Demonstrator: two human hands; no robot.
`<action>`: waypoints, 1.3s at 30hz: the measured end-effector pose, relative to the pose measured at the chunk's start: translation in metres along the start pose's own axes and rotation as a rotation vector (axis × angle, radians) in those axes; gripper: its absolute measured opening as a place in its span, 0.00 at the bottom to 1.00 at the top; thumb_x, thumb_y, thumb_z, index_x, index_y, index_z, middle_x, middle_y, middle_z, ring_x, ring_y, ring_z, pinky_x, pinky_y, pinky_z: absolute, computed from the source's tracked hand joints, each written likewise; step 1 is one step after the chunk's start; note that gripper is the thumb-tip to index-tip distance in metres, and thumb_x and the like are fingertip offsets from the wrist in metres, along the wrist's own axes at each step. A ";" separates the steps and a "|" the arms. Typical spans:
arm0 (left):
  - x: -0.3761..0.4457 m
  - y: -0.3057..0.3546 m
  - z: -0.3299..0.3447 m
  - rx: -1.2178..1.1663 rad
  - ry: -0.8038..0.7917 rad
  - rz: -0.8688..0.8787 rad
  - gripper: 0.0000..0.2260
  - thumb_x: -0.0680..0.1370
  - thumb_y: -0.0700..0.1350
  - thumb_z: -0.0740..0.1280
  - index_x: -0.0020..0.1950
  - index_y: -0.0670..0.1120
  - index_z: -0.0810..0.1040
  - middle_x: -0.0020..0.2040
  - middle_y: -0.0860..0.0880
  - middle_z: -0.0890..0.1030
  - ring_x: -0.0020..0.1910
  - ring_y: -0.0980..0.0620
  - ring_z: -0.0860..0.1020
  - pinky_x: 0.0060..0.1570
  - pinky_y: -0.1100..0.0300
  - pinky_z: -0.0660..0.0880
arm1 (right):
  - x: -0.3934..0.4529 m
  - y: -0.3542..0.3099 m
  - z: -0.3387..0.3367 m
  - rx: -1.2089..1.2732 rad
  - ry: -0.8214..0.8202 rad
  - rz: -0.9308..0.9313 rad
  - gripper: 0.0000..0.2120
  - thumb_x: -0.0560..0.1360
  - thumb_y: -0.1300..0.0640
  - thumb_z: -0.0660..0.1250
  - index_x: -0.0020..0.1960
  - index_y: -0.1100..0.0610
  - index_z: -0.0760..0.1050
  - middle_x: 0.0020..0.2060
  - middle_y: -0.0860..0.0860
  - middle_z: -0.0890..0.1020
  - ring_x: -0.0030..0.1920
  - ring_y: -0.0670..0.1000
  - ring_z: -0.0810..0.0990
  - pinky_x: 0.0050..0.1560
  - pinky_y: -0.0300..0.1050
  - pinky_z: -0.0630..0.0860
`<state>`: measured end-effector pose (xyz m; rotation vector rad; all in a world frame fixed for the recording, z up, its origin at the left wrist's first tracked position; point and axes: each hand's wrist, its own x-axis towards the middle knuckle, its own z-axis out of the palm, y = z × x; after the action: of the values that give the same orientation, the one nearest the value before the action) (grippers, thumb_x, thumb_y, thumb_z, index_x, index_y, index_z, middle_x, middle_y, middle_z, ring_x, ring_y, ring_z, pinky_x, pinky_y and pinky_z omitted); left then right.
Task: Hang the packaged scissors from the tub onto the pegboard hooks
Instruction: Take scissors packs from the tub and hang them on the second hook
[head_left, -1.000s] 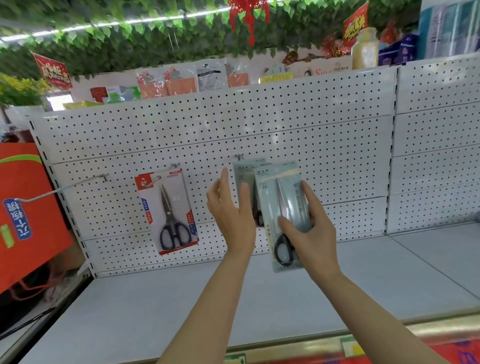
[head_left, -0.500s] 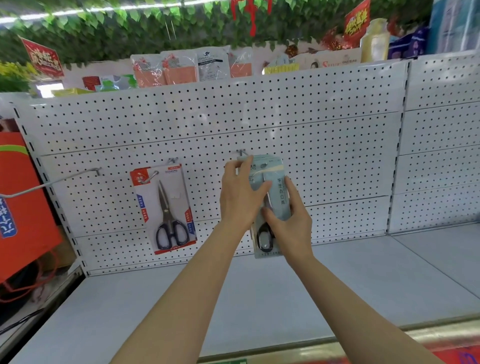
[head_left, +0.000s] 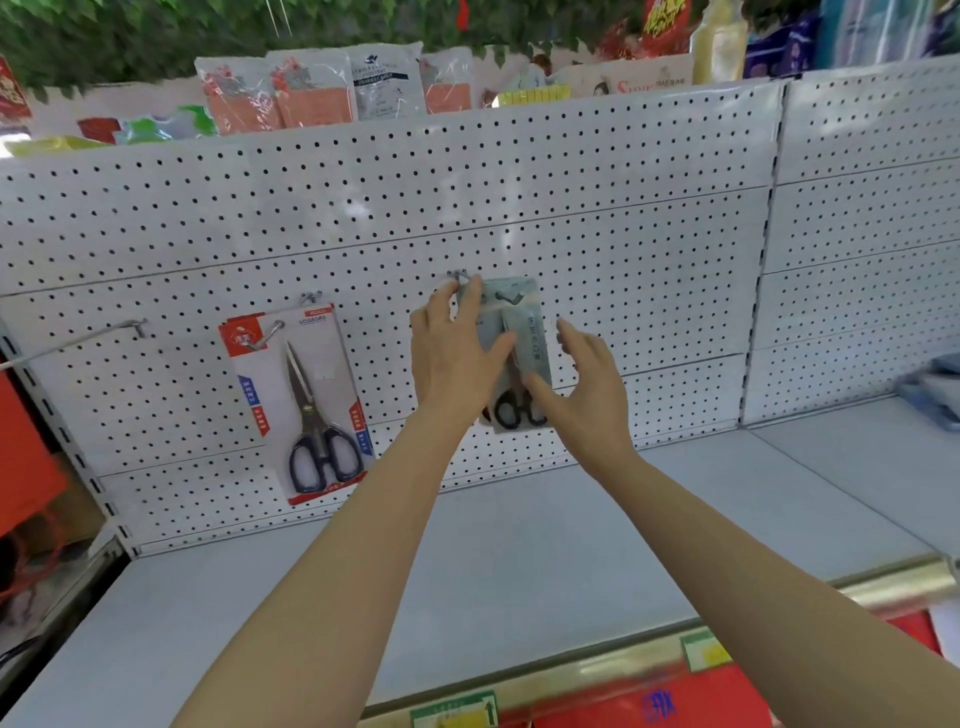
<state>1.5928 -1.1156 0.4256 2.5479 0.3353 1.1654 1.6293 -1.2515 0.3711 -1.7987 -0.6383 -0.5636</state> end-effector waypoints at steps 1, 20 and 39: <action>-0.002 0.000 -0.003 0.018 0.004 0.025 0.32 0.77 0.58 0.67 0.78 0.54 0.60 0.76 0.51 0.63 0.72 0.46 0.61 0.70 0.50 0.65 | 0.000 -0.001 -0.007 -0.053 0.011 -0.027 0.33 0.72 0.49 0.70 0.74 0.53 0.64 0.64 0.49 0.72 0.64 0.49 0.71 0.61 0.51 0.73; -0.150 0.110 0.068 -0.056 -0.101 0.580 0.27 0.77 0.55 0.65 0.73 0.44 0.70 0.69 0.44 0.73 0.66 0.41 0.71 0.63 0.47 0.67 | -0.131 0.072 -0.191 -0.838 0.210 -0.179 0.29 0.73 0.49 0.66 0.69 0.63 0.70 0.58 0.60 0.78 0.57 0.62 0.76 0.56 0.55 0.69; -0.561 0.116 0.355 0.177 -1.472 -0.014 0.29 0.79 0.54 0.63 0.73 0.37 0.62 0.70 0.40 0.67 0.68 0.39 0.67 0.65 0.50 0.68 | -0.441 0.292 -0.269 -0.997 -0.262 0.531 0.32 0.67 0.56 0.75 0.67 0.65 0.71 0.56 0.60 0.79 0.52 0.65 0.78 0.52 0.58 0.75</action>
<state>1.5137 -1.4799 -0.1361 2.7449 0.0535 -0.8951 1.4788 -1.6506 -0.0417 -2.8779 0.0278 -0.2777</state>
